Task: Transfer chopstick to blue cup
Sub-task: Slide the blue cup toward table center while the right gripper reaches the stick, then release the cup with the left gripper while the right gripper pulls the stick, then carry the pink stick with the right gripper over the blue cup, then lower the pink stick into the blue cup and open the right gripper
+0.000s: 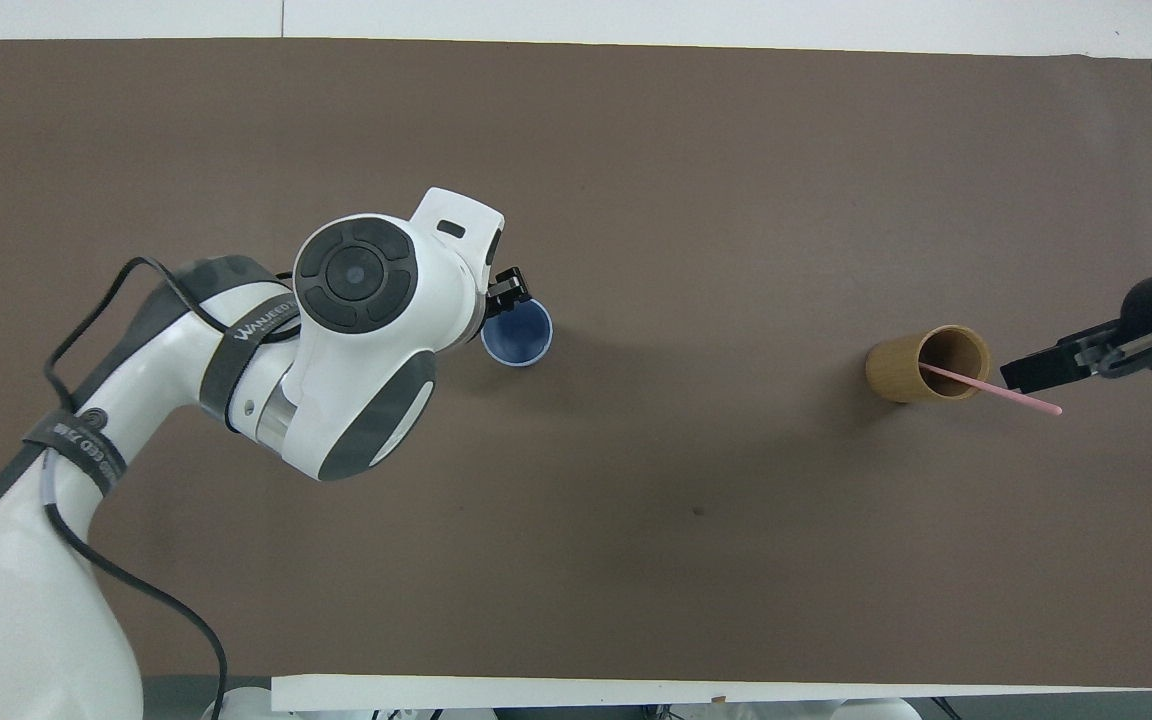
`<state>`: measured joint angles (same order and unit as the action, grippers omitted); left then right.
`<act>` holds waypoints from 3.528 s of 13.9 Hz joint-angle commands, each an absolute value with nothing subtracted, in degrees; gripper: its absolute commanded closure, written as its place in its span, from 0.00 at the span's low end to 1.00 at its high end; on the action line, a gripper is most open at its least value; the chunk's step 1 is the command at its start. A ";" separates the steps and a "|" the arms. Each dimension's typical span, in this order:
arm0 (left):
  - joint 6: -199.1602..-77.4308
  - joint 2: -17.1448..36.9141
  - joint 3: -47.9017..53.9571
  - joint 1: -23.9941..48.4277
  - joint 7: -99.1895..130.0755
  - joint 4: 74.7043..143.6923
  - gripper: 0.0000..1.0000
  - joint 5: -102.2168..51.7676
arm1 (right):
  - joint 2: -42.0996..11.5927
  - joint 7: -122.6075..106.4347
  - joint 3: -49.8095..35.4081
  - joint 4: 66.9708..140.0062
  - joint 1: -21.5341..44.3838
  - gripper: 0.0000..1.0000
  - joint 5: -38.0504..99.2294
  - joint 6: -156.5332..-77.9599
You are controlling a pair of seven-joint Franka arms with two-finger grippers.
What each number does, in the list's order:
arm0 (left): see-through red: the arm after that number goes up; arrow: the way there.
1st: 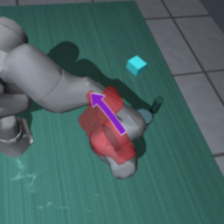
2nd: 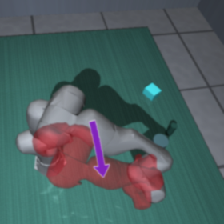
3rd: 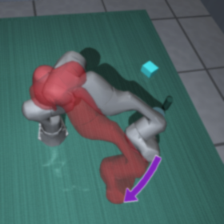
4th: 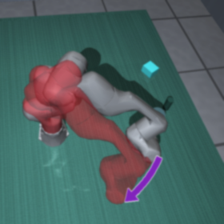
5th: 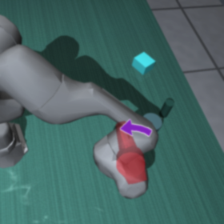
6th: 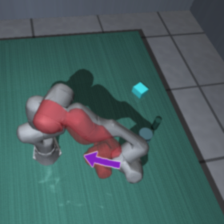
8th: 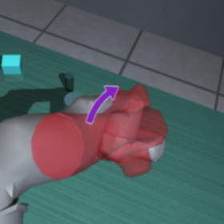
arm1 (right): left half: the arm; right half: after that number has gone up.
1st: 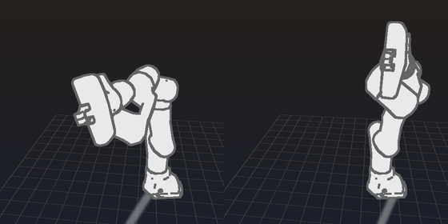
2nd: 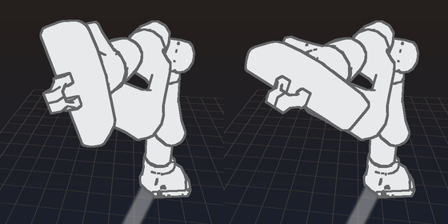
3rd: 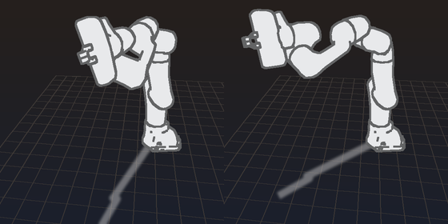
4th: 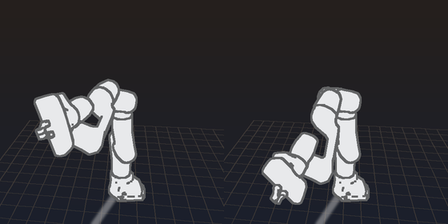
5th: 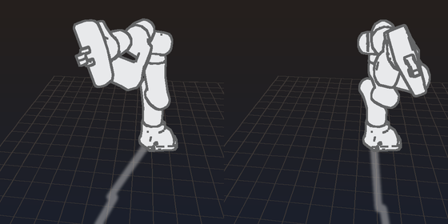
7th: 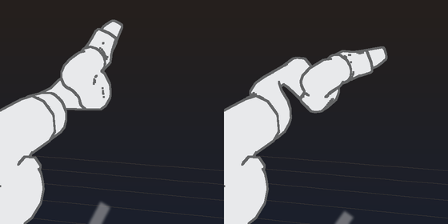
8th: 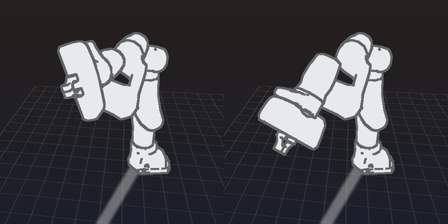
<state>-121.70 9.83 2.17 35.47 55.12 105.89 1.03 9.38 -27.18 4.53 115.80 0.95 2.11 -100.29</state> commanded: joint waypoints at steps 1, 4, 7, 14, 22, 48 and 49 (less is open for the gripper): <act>-109.99 8.79 1.50 33.15 54.58 97.50 0.00 1.93 | 12.04 -44.84 4.75 125.57 -0.52 0.00 2.99 -110.27; -100.75 6.43 0.27 27.09 50.83 91.68 0.00 1.93 | 11.17 -48.16 4.75 129.90 -0.88 0.01 2.99 -114.25; -95.20 3.17 -0.09 14.64 29.70 91.32 0.00 1.93 | 10.46 -48.17 4.83 129.99 -0.88 0.27 2.99 -114.52; -93.43 0.63 0.09 2.37 8.78 93.05 0.00 1.67 | 10.28 -47.81 4.83 130.17 -2.81 0.70 2.90 -113.73; -93.51 0.09 0.09 1.93 8.79 93.87 0.00 1.67 | 7.65 -44.56 4.83 120.79 -2.63 1.00 1.94 -102.95; -93.52 0.09 0.09 1.93 8.79 93.87 0.00 1.67 | -11.24 7.12 -6.94 89.56 29.52 1.00 9.05 -99.04; -93.52 0.17 0.09 1.93 8.79 93.87 0.00 1.67 | -11.34 7.03 -6.94 90.17 29.53 1.00 9.05 -99.92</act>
<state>-93.69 1.69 0.16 2.01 8.92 92.30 1.60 -12.02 7.71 -6.98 87.31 29.14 8.06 -97.25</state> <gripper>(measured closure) 0.000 0.921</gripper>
